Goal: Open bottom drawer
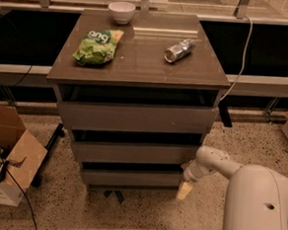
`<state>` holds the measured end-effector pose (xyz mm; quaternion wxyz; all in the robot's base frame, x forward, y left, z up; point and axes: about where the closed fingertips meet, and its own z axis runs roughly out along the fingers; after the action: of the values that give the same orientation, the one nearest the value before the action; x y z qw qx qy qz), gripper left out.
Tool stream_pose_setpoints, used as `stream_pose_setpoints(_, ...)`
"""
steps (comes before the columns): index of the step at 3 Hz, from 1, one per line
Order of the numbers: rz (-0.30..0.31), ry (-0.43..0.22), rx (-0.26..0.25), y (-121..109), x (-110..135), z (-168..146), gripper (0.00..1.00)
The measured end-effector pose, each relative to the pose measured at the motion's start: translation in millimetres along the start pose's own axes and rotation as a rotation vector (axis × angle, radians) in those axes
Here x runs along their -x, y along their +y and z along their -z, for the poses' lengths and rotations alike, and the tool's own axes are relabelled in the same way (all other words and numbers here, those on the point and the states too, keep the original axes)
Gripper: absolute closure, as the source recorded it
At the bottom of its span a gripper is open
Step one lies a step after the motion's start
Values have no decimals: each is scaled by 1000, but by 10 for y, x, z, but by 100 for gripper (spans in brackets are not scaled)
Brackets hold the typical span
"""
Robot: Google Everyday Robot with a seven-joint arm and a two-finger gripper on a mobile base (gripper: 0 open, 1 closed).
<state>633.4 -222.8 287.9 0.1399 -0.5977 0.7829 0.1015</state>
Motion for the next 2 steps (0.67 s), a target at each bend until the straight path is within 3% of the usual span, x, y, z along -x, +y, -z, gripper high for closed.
stream_pose_setpoints(2, -34, -44, 6, -24, 14, -629, 0)
